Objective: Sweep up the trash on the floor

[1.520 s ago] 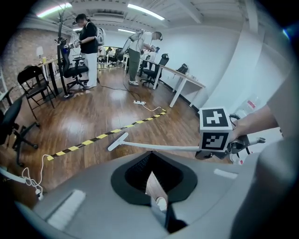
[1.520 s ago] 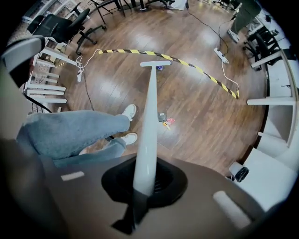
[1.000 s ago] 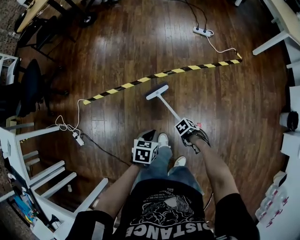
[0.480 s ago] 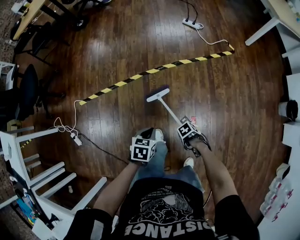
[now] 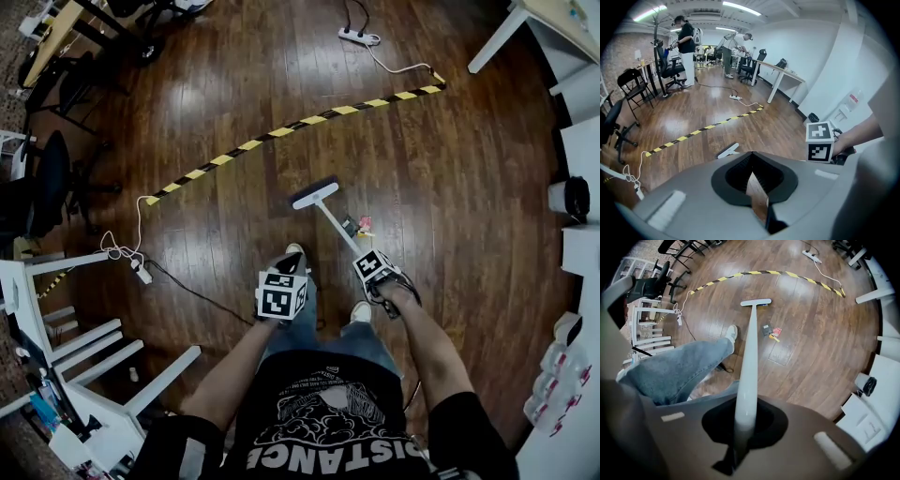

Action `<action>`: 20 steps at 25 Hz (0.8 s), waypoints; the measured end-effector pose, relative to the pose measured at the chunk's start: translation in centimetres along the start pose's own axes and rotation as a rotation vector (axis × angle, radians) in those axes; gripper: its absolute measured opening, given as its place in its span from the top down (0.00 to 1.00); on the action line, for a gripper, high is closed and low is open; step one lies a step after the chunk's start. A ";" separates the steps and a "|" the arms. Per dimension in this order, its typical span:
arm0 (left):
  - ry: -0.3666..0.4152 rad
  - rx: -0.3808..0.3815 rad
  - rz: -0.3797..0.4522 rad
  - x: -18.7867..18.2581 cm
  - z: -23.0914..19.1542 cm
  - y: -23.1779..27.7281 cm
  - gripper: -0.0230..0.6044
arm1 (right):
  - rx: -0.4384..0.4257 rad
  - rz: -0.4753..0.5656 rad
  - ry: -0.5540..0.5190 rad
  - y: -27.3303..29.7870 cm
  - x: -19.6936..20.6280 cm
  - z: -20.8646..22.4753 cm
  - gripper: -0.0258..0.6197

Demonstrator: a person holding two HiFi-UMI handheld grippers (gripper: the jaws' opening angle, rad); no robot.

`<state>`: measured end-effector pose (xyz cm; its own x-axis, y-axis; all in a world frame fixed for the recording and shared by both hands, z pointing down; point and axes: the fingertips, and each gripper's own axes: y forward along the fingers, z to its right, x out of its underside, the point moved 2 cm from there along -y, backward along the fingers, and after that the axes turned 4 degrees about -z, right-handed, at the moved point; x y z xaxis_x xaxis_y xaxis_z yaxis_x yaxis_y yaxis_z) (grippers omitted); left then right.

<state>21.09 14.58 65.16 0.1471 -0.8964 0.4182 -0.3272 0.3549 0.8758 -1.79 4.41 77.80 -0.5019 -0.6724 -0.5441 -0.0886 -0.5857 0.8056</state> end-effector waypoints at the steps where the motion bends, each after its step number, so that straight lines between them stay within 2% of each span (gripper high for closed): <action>1: 0.005 0.002 0.000 0.4 1.1 0.1 0.96 | -0.001 0.000 0.001 0.6 0.9 0.5 0.96; 11: 0.022 0.010 0.028 3.5 9.8 1.0 0.96 | -0.003 0.002 0.014 5.1 8.7 4.5 0.96; 20: 0.006 -0.005 0.054 5.6 14.2 1.2 0.96 | -0.035 0.002 0.047 7.5 13.8 5.9 0.96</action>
<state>8.29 6.27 65.17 0.1350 -0.8742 0.4664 -0.3297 0.4042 0.8532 -14.47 -6.62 77.70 -0.4611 -0.6933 -0.5539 -0.0575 -0.5995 0.7983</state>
